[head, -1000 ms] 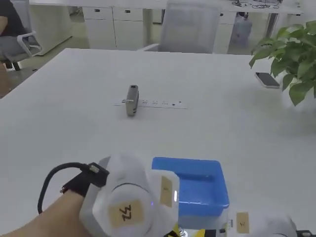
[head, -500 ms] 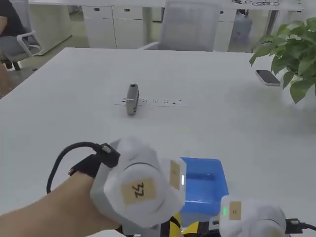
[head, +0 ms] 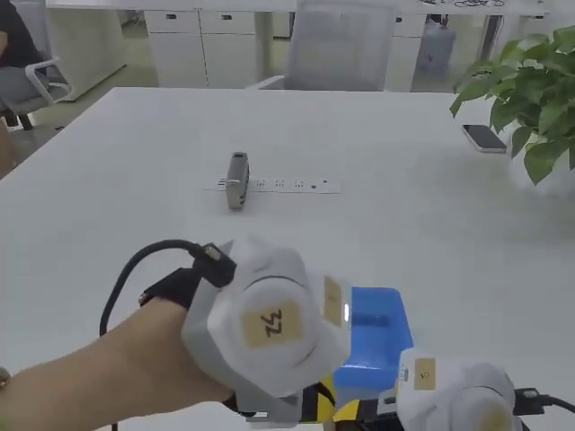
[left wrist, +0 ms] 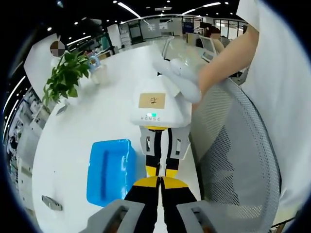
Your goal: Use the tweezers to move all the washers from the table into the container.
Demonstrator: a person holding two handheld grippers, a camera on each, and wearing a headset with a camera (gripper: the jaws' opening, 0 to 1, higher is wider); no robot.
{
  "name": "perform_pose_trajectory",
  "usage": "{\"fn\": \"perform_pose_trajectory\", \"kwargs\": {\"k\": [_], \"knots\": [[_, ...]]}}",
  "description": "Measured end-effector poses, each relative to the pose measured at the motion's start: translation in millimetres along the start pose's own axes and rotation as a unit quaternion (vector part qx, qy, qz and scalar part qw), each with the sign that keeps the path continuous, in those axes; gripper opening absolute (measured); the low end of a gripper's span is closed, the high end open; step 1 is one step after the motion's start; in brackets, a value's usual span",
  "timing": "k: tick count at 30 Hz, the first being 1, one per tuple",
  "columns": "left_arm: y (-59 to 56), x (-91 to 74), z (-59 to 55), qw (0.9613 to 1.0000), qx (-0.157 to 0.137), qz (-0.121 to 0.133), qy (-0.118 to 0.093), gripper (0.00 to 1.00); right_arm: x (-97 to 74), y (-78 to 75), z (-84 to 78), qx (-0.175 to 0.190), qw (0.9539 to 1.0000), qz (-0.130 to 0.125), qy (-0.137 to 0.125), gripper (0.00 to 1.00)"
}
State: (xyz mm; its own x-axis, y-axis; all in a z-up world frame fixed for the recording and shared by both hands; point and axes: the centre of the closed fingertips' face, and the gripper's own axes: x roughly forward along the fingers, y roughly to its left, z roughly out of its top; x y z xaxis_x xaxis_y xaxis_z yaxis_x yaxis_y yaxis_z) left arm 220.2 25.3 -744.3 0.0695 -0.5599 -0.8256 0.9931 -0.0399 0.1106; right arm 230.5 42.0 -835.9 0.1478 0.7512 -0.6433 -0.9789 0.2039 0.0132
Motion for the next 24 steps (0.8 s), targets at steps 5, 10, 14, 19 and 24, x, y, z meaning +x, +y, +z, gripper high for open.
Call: {"fn": "perform_pose_trajectory", "kwargs": {"k": [5,10,14,19,24], "knots": [[1.8,1.8,5.0,0.9998,-0.016,-0.011,-0.010,0.00,-9.3,1.0,15.3,0.005,0.9999,0.004,-0.015,0.09],[8.8,6.2,7.5,0.9991,-0.033,-0.006,-0.025,0.00,-17.8,-4.6,19.7,0.034,0.9994,-0.009,0.002,0.04],[18.2,8.7,9.3,0.9951,-0.076,0.013,-0.062,0.00,-16.9,-9.0,15.8,0.057,0.9984,-0.008,0.004,0.03],[28.1,-2.5,-3.3,0.9735,-0.180,0.069,-0.122,0.14,-14.7,-8.5,16.7,0.079,0.9968,-0.005,-0.009,0.03],[25.9,-16.9,-22.5,0.9408,-0.264,0.120,-0.175,0.25,-16.2,-11.3,15.7,0.102,0.9946,-0.012,-0.019,0.03]]}}
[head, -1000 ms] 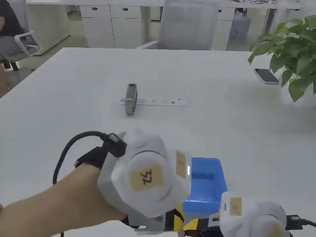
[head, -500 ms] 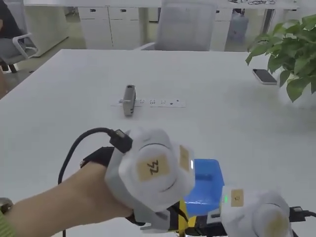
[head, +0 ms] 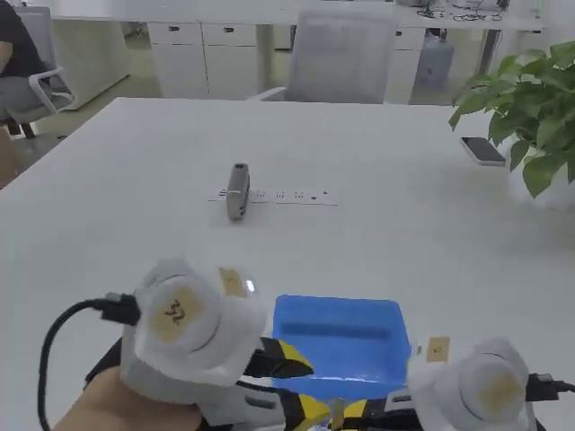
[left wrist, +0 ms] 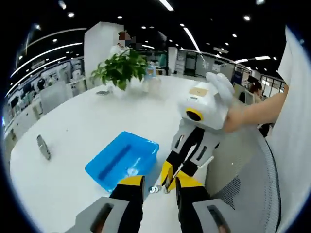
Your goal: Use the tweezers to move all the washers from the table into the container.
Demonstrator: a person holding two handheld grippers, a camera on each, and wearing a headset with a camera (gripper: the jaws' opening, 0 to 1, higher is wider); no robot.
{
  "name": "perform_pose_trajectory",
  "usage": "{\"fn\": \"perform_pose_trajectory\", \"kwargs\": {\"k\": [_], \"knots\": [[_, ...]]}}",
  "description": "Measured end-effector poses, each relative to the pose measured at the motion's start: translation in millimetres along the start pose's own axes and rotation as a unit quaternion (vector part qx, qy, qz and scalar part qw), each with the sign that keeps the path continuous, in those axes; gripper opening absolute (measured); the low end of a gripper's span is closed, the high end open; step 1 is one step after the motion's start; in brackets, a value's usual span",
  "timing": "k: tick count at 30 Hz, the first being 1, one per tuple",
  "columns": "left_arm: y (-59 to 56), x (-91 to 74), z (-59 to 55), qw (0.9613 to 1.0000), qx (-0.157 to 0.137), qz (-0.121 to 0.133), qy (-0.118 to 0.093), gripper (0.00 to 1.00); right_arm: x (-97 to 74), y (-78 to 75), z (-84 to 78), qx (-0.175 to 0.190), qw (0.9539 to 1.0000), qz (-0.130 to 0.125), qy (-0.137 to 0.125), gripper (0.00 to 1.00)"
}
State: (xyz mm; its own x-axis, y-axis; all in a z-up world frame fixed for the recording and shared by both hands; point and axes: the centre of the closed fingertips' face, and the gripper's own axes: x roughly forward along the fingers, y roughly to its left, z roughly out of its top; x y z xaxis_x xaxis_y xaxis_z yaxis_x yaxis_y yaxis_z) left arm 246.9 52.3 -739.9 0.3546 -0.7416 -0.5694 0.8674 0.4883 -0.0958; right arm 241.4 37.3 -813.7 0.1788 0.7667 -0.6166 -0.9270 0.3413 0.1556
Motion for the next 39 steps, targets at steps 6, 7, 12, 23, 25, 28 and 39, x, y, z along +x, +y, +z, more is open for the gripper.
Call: {"fn": "perform_pose_trajectory", "kwargs": {"k": [6,7,12,23,25,28,39], "knots": [[5.1,-20.8,-21.2,0.9959,-0.052,0.061,-0.041,0.38,-3.8,2.6,-2.2,0.005,1.0000,-0.004,-0.006,0.03],[7.1,-22.6,-24.2,0.9949,-0.051,0.077,-0.039,0.39,-4.1,3.4,-2.6,0.002,1.0000,-0.005,-0.006,0.03],[4.2,-29.3,-43.3,0.9871,-0.092,0.126,-0.037,0.49,-6.3,4.8,-6.4,-0.013,0.9997,-0.018,-0.006,0.03],[-4.0,-18.7,-63.9,0.9654,-0.186,0.157,-0.094,0.86,-11.7,3.4,-15.2,0.004,0.9994,-0.034,-0.002,0.03],[-3.2,-15.8,-62.1,0.9629,-0.183,0.167,-0.107,0.87,-12.5,2.0,-16.5,0.009,0.9992,-0.039,-0.004,0.03],[1.6,-19.0,-59.5,0.9662,-0.148,0.185,-0.101,0.89,-13.3,0.6,-17.1,0.019,0.9988,-0.045,-0.007,0.03],[6.1,-35.5,-33.0,0.9565,-0.090,0.218,-0.172,0.92,-13.7,0.4,-14.6,0.027,0.9976,-0.063,-0.011,0.03]]}}
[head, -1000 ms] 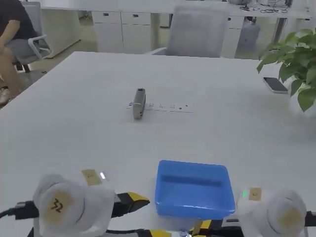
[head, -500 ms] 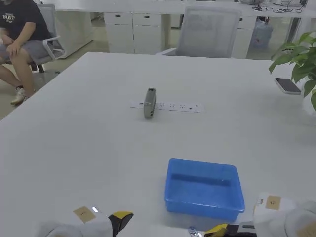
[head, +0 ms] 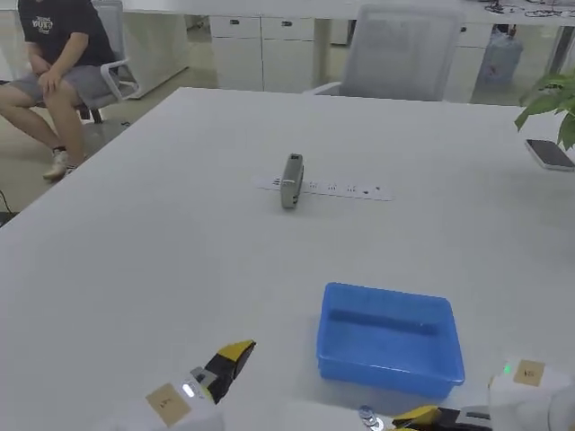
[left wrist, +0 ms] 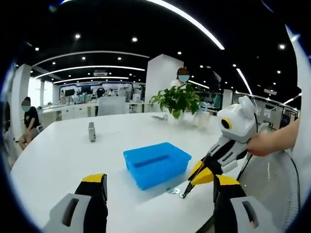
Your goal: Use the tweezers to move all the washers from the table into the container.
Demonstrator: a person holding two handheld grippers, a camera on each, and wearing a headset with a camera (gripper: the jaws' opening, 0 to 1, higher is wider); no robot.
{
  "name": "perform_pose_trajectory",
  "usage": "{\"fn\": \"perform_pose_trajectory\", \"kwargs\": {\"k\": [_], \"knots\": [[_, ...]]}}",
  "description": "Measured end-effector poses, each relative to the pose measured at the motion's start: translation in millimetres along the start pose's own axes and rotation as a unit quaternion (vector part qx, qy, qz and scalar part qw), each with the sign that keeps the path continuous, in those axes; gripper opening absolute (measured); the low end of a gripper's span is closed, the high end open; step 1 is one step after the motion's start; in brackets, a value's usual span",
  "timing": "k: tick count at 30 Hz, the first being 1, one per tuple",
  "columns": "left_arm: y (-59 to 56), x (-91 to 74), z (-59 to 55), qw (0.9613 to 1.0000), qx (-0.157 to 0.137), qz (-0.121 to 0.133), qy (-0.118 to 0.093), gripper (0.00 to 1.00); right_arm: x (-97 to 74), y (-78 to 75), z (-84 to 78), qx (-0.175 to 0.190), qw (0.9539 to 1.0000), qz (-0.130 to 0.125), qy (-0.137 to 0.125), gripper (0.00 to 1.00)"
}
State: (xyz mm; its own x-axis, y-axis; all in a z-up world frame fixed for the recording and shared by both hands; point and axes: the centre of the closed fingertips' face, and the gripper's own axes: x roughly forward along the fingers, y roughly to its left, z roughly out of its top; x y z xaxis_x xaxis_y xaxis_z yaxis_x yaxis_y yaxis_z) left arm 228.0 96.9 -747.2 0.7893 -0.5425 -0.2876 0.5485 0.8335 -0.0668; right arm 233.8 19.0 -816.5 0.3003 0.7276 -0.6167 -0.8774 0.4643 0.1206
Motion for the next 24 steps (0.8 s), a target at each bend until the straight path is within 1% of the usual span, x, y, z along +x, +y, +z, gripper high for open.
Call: {"fn": "perform_pose_trajectory", "kwargs": {"k": [1,4,6,8,10,13,15,17,20,24], "knots": [[0.4,0.1,-0.1,1.0000,-0.001,0.000,0.000,0.92,0.0,0.1,0.4,-0.001,1.0000,-0.001,0.000,0.03],[3.7,0.4,-3.9,0.9999,-0.006,0.005,0.008,0.91,-0.8,-0.2,3.2,-0.002,0.9999,-0.012,-0.002,0.03],[4.5,0.5,-5.7,0.9999,-0.011,0.006,0.011,0.91,-2.9,-0.2,9.1,0.010,0.9998,-0.012,-0.013,0.03],[4.7,0.4,-6.3,0.9998,-0.011,0.006,0.013,0.91,-6.2,-1.4,14.7,0.012,0.9996,-0.017,-0.017,0.03],[5.0,1.1,-8.0,0.9998,-0.013,0.005,0.016,0.93,-9.8,-3.0,19.6,0.010,0.9995,-0.022,-0.021,0.03],[5.3,1.7,-11.0,0.9994,-0.024,0.004,0.023,0.95,-17.1,-10.1,27.9,0.013,0.9989,-0.032,-0.031,0.03],[5.3,1.6,-11.1,0.9994,-0.025,0.004,0.022,0.95,-22.0,-13.6,33.4,0.016,0.9984,-0.038,-0.038,0.03],[5.6,1.3,-10.0,0.9996,-0.022,0.005,0.019,0.94,-26.2,-19.4,37.4,0.025,0.9977,-0.045,-0.044,0.03],[5.7,1.4,-12.3,0.9995,-0.018,0.005,0.026,0.93,-32.0,-29.9,42.9,0.039,0.9965,-0.055,-0.051,0.03],[5.0,1.8,-14.3,0.9994,-0.011,0.003,0.031,0.92,-35.9,-42.7,47.2,0.046,0.9958,-0.062,-0.049,0.03]]}}
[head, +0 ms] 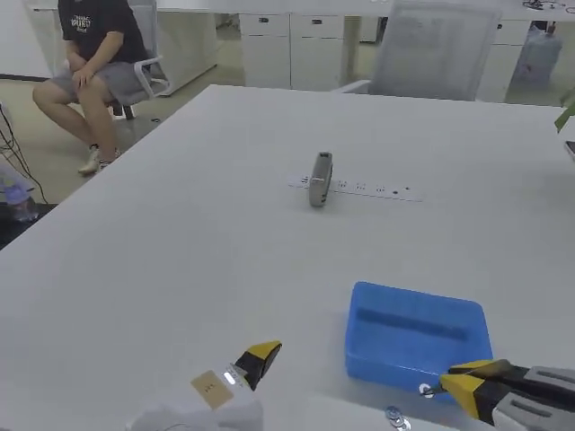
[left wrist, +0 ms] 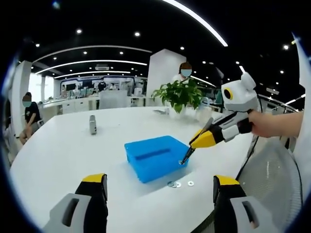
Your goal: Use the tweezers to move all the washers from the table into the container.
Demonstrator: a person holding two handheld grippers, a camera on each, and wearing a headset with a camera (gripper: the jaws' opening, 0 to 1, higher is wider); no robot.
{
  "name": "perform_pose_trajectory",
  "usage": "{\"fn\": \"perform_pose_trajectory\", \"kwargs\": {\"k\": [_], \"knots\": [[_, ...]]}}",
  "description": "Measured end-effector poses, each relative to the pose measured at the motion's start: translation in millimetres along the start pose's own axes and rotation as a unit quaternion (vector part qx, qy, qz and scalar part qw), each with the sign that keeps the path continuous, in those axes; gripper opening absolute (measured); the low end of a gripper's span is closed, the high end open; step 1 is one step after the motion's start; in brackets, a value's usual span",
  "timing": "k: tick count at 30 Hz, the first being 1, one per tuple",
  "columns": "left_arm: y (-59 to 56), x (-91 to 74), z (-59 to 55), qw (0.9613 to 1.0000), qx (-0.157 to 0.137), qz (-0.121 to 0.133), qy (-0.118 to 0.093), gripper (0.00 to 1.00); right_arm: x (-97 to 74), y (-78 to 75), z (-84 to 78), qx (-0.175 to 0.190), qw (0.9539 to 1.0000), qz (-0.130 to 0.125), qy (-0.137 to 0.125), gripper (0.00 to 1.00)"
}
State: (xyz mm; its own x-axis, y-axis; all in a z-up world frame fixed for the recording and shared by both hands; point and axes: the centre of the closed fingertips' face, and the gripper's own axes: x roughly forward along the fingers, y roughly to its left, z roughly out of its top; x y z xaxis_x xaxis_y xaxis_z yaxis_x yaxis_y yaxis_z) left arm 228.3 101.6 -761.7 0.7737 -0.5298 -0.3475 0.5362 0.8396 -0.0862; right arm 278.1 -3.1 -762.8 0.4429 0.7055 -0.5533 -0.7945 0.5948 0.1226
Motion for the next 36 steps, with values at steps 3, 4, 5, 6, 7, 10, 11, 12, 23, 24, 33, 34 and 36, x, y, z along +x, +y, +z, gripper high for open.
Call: {"fn": "perform_pose_trajectory", "kwargs": {"k": [3,4,5,6,7,10,11,12,23,24,33,34,36], "knots": [[0.0,0.2,-1.6,1.0000,0.002,0.000,0.005,0.91,1.5,-9.8,2.3,0.006,0.9999,-0.001,0.009,0.03],[0.1,0.2,-2.0,1.0000,0.002,0.000,0.005,0.90,1.4,-9.8,3.3,0.008,0.9999,-0.001,0.014,0.03],[0.2,0.1,-2.4,1.0000,0.001,0.000,0.006,0.90,1.8,-11.8,4.9,0.007,0.9998,-0.002,0.018,0.03],[0.4,0.2,-2.8,1.0000,0.000,0.000,0.007,0.89,2.2,-12.9,5.5,0.008,0.9997,-0.001,0.024,0.03],[0.7,0.3,-3.8,1.0000,0.000,0.000,0.010,0.89,3.0,-14.8,6.9,0.010,0.9995,0.002,0.029,0.03],[0.9,0.4,-5.6,0.9999,0.003,0.001,0.015,0.88,4.2,-21.0,11.2,0.012,0.9992,0.008,0.036,0.03],[0.7,0.6,-5.9,0.9999,0.004,0.001,0.016,0.88,5.2,-23.7,11.9,0.009,0.9992,0.004,0.040,0.03],[0.3,0.8,-6.7,0.9998,0.005,-0.001,0.017,0.88,5.4,-27.2,12.5,0.000,0.9988,0.001,0.049,0.03],[-2.0,0.7,-10.9,0.9995,0.008,-0.006,0.031,0.86,20.3,-56.5,2.8,-0.012,0.9947,-0.008,0.102,0.03],[-2.5,0.8,-11.2,0.9994,0.009,-0.007,0.031,0.86,22.6,-57.7,0.0,-0.013,0.9937,-0.008,0.111,0.03],[-1.7,0.4,-11.9,0.9994,0.007,-0.006,0.033,0.85,37.0,-74.7,-7.5,-0.018,0.9906,-0.007,0.136,0.03],[-1.9,0.4,-12.3,0.9994,0.006,-0.006,0.034,0.85,37.9,-75.9,-8.1,-0.018,0.9902,-0.007,0.138,0.03],[-1.9,0.7,-12.8,0.9993,0.008,-0.006,0.036,0.85,39.6,-76.6,-8.5,-0.020,0.9899,-0.006,0.140,0.03]]}}
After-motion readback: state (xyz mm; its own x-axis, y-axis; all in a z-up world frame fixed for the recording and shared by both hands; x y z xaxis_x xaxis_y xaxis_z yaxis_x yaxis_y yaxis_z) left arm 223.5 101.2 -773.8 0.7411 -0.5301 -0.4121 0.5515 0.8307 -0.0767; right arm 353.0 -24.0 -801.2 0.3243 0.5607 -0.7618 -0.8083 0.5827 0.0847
